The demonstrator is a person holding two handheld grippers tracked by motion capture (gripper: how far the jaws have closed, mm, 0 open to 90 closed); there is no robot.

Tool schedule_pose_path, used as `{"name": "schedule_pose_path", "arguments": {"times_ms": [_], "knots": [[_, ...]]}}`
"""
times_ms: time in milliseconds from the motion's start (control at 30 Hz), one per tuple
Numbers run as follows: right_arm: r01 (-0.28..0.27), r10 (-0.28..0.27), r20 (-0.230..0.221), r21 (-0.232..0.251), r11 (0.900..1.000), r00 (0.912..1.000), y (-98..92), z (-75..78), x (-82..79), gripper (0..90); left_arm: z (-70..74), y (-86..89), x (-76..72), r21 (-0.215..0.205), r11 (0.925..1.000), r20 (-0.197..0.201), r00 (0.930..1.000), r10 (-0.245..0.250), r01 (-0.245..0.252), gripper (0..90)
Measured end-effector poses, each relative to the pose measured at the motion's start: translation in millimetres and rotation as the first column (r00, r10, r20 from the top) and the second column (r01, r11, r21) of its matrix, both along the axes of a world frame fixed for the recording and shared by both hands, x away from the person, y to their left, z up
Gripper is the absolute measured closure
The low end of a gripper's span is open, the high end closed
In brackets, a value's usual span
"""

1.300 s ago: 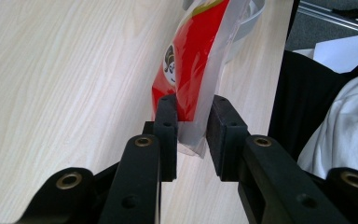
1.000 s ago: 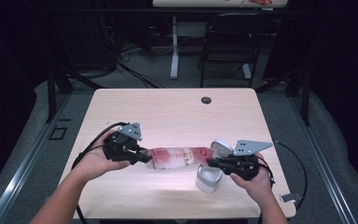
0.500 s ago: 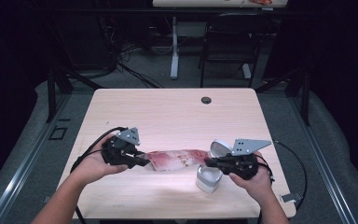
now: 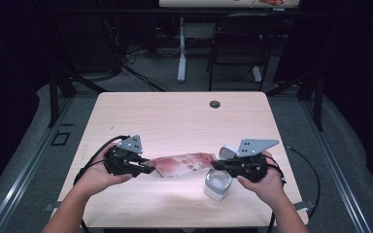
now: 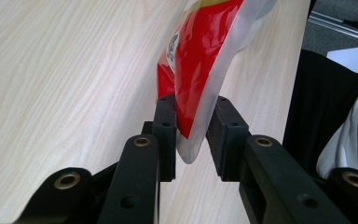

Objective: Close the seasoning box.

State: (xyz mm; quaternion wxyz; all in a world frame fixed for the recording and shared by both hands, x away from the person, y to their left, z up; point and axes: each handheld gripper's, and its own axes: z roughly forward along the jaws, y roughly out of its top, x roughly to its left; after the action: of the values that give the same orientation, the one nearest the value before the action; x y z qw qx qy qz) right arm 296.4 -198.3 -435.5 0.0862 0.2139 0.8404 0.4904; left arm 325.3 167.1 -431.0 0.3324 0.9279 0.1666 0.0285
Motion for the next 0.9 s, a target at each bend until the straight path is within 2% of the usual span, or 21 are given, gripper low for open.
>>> {"name": "schedule_pose_path", "arguments": {"times_ms": [200, 300, 533, 733, 900], "knots": [[-0.006, 0.006, 0.004, -0.055, 0.998, 1.0000, 5.6, 9.3, -0.5, 90.0, -8.6, 0.9, -1.1, -0.007, 1.0000, 0.007, 1.0000, 0.004, -0.004, 73.9], [-0.004, 0.006, 0.014, -0.099, 0.995, 0.9999, 7.9, 15.0, -0.3, 90.0, -12.3, 0.7, -0.9, -0.017, 0.9998, 0.003, 1.0000, 0.006, -0.006, 73.8], [-0.005, 0.007, 0.008, -0.138, 0.990, 0.9999, 14.2, 23.1, 2.8, 90.0, -17.0, 0.6, 0.7, -0.008, 0.9999, 0.005, 1.0000, 0.006, -0.006, 73.2], [-0.008, 0.011, 0.019, -0.180, 0.984, 0.9998, 21.4, 32.6, 5.4, 90.0, -20.1, 2.6, 1.1, -0.006, 1.0000, 0.004, 1.0000, 0.007, -0.007, 73.0], [-0.019, 0.026, 0.026, -0.225, 0.974, 0.9993, 28.8, 38.5, 6.9, 90.0, -25.5, 3.5, 2.0, -0.004, 0.9998, 0.001, 0.9998, 0.019, -0.019, 72.4]]}}
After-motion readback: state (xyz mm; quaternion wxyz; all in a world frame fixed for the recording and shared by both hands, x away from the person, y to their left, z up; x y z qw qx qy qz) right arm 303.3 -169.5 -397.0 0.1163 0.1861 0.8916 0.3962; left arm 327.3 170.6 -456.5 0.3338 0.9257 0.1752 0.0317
